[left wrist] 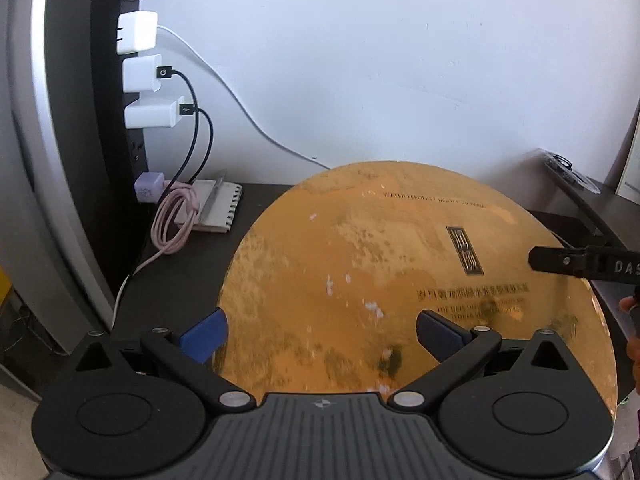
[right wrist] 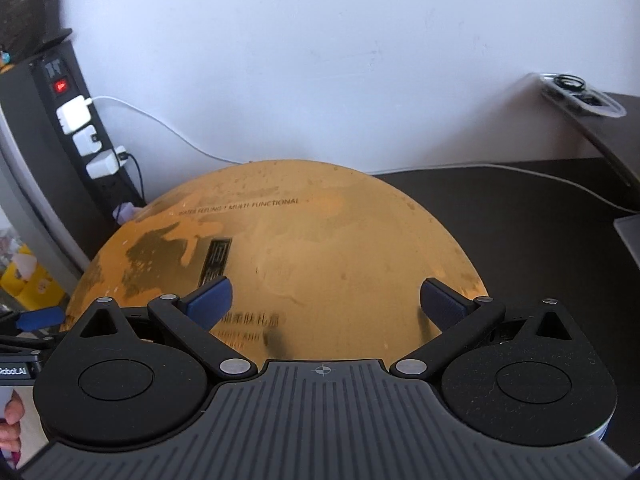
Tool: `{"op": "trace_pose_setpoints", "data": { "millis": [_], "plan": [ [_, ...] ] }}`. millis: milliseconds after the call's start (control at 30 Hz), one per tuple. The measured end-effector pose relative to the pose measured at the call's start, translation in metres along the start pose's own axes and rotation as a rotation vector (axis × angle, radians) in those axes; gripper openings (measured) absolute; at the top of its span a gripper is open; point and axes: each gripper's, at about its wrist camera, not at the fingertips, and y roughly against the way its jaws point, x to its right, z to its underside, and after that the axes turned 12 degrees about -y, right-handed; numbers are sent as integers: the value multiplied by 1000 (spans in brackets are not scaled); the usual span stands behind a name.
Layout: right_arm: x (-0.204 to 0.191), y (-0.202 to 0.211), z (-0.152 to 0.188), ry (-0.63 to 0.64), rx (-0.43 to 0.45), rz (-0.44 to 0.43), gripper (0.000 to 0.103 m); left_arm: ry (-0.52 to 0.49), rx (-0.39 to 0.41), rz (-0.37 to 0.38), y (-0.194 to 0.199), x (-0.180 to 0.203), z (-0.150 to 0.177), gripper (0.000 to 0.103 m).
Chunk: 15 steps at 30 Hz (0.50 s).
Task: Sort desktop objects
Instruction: 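Press the lid down onto the box rim with both tools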
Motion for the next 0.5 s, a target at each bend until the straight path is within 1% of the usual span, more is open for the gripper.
{"op": "trace_pose_setpoints", "data": {
  "millis": [100, 267, 500],
  "plan": [
    [-1, -9, -3, 0, -11, -6, 103, -17, -5, -9, -5, 1, -5, 102],
    [-8, -20, -8, 22, -26, 2, 103, -80, -28, -45, -12, 9, -9, 102],
    [-27, -40, -11, 104, -69, 91, 103, -102, -63, -51, -18, 9, -17, 102]
  ]
}}
